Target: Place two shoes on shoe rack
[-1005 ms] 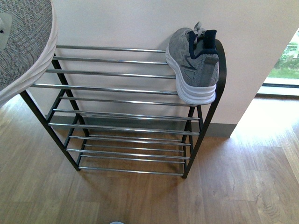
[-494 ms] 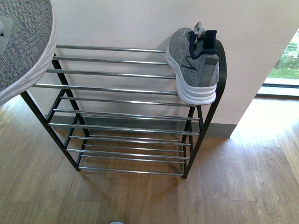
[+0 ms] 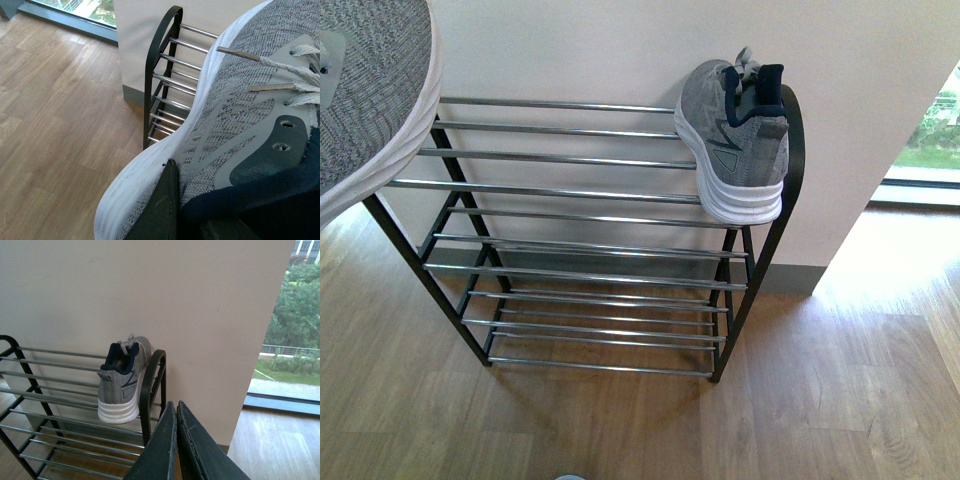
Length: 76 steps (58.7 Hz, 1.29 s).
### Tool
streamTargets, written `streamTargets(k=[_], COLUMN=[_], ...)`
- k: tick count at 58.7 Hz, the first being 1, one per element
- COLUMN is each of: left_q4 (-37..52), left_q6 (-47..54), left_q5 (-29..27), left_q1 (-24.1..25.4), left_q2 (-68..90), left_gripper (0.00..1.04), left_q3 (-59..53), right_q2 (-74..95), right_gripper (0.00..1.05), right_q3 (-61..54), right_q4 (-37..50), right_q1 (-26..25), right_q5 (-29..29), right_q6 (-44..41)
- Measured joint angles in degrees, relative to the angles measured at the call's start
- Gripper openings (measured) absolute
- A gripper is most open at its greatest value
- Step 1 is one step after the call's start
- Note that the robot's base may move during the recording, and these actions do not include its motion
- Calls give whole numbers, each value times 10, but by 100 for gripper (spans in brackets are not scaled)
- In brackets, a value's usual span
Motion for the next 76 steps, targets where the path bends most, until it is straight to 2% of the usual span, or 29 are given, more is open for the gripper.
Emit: streamTargets(k=[29, 57, 65, 76], left_q4=[0, 0, 0, 0], left_q6=[0, 0, 0, 0], left_q5=[0, 0, 0, 1], left_q1=[0, 0, 0, 0], left_q2=[0, 0, 0, 0], left_gripper=[2, 2, 2, 2], left_q3=[0, 0, 0, 0], right_q2=[-128, -199, -282, -295], right_gripper=[2, 2, 2, 2], right_q3=[0, 0, 0, 0], right_q4=[-123, -193, -288, -293], right_q1=[0, 0, 0, 0], right_q5=[0, 0, 0, 0], right_q6=[0, 0, 0, 0])
